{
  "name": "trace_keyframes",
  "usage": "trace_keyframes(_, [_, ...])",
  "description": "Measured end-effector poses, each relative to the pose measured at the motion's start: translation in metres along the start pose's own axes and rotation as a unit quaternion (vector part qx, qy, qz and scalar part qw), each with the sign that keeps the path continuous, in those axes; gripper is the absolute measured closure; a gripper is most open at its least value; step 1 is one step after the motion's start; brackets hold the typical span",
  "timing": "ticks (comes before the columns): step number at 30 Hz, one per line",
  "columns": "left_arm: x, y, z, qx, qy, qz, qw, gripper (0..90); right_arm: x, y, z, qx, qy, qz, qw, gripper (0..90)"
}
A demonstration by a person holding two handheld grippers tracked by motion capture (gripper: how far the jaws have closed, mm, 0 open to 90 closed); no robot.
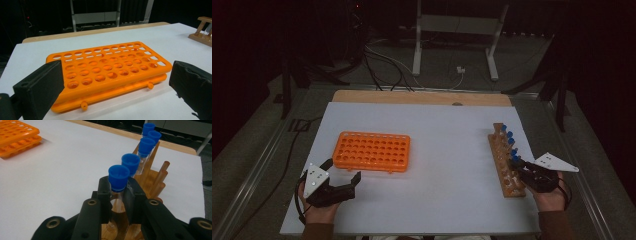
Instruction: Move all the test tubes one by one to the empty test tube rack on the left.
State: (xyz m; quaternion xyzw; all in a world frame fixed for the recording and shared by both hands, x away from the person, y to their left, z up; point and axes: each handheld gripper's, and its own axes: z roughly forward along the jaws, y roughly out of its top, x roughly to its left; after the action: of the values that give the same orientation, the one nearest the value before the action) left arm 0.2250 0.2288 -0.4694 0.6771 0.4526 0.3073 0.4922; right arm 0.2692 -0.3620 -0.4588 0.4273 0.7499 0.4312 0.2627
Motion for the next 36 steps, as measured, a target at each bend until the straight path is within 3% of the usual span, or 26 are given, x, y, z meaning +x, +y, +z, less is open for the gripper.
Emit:
trace_keyframes(16, [-0.001,-0.001,0.002,0.005,-0.002,-0.002,1.0,0.6,0.001,0.015,-0.017,-0.026,0.001,-0.006,0.9996,77.0])
trace_keyframes(28, [-0.006,0.002,0.005,0.003,-0.01,-0.002,0.9999,0.7,0.007,0.043,-0.039,-0.06,-0.004,-0.029,0.9978,77.0])
trace_keyframes(36, [-0.015,0.012,0.009,-0.01,-0.027,0.006,0.9996,0.6,0.016,0.052,-0.037,-0.076,0.027,-0.028,0.9964,77.0])
